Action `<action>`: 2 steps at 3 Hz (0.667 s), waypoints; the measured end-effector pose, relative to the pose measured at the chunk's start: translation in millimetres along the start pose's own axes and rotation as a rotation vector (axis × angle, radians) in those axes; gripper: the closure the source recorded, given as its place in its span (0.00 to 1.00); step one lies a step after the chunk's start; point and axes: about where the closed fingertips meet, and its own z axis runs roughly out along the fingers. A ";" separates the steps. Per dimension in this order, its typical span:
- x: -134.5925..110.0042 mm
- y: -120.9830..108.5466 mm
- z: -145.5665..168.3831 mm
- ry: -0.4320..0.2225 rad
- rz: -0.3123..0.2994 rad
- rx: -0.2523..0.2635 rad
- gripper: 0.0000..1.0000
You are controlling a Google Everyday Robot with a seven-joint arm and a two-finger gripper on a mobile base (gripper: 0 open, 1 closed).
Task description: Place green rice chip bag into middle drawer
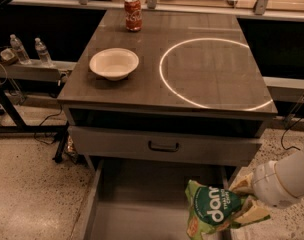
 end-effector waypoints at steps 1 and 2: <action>-5.4 -13.5 54.2 -0.051 0.009 0.027 1.00; 2.6 -48.7 114.1 -0.093 0.037 0.098 1.00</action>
Offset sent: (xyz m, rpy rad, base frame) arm 0.0870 0.0631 -0.1476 0.1177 -0.1211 -0.1272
